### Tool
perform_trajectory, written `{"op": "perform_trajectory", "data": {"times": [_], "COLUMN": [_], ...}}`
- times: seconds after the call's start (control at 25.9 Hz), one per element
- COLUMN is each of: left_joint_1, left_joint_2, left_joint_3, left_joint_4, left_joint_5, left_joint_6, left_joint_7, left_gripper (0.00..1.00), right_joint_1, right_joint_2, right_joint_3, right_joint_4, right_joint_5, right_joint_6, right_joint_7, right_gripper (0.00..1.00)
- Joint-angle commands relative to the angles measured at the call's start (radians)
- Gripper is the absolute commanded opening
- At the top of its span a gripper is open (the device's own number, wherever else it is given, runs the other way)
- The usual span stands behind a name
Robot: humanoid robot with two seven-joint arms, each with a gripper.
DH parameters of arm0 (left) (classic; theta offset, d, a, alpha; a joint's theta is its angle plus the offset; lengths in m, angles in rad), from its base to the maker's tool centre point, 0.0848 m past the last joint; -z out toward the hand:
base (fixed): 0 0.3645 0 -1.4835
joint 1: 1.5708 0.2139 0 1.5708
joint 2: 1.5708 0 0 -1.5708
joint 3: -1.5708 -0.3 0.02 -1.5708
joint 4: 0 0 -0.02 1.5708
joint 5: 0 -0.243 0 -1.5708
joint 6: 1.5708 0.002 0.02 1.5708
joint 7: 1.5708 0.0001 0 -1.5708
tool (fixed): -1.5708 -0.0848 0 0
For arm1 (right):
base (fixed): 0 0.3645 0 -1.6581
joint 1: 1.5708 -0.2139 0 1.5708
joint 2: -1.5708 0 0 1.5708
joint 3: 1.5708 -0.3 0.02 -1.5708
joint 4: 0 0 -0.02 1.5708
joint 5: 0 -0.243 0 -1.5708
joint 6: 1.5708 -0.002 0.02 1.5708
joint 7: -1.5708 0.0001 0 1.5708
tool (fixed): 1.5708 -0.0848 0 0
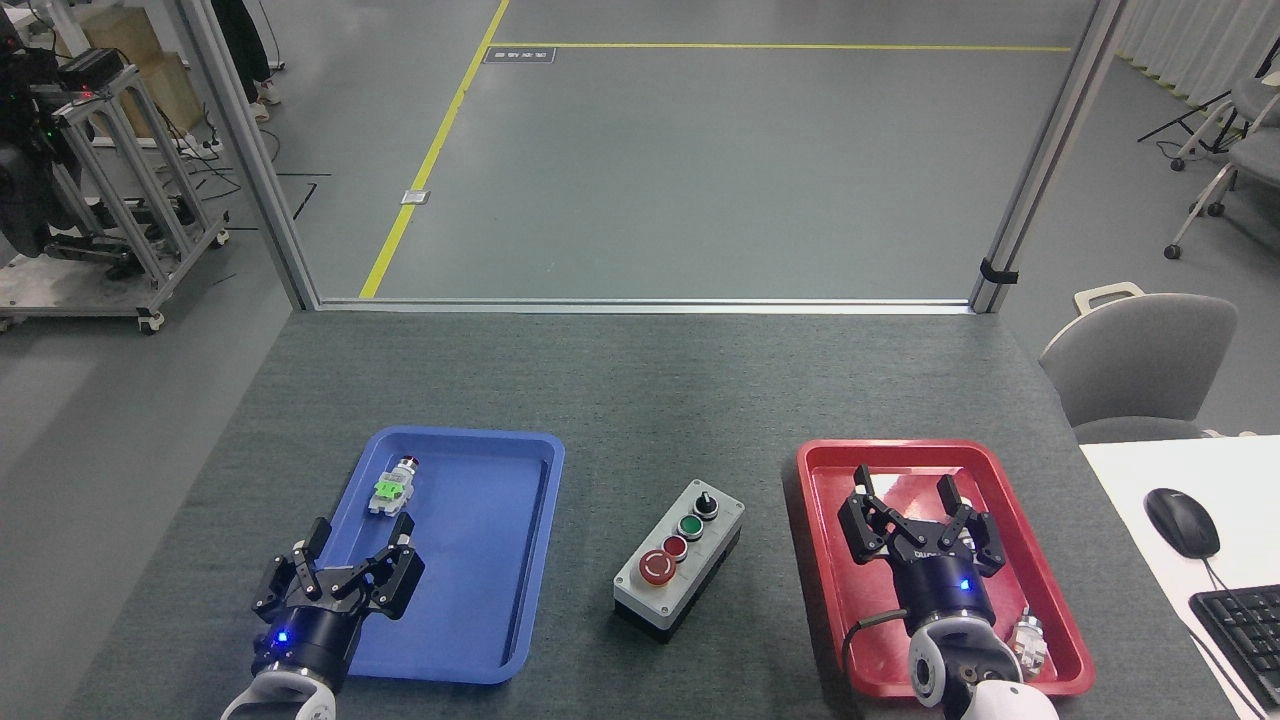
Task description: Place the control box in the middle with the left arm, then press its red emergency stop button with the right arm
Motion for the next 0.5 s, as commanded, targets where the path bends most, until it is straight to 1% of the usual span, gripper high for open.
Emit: {"op": "perform_trajectory", "data": {"times": [0.0, 0.12, 0.19, 0.27, 0.35, 0.46], "left_joint_1": [0.000, 0.000, 0.000, 0.000, 0.000, 0.000], "left_joint_2": [0.000, 0.000, 0.000, 0.000, 0.000, 0.000], "left_joint_3": [0.000, 0.000, 0.000, 0.000, 0.000, 0.000], "left_joint_4": [0.000, 0.000, 0.000, 0.000, 0.000, 0.000], "left_joint_5": [0.000, 0.000, 0.000, 0.000, 0.000, 0.000], "left_joint_6": [0.000, 0.000, 0.000, 0.000, 0.000, 0.000], "left_joint_7": [-0.001, -0.001, -0.001, -0.001, -0.001, -0.001], "left_gripper": [0.99, 0.99, 0.99, 0.99, 0.99, 0.99], "right_joint_1": [0.035, 0.059, 0.113, 0.176, 0.220, 0.222], "right_joint_2": [0.001, 0.015, 0.029, 0.043, 0.044, 0.044], "right_joint_3": [0.003, 0.003, 0.003, 0.003, 0.004, 0.003], "right_joint_4": [-0.009, -0.052, -0.112, -0.189, -0.235, -0.238], "right_joint_5": [0.005, 0.058, 0.081, 0.085, 0.085, 0.087], "right_joint_6": [0.000, 0.000, 0.003, 0.018, 0.024, 0.027], "right_joint_7": [0.001, 0.008, 0.011, 0.010, 0.010, 0.011], "right_gripper": [1.00, 1.00, 1.00, 1.00, 1.00, 1.00]}}
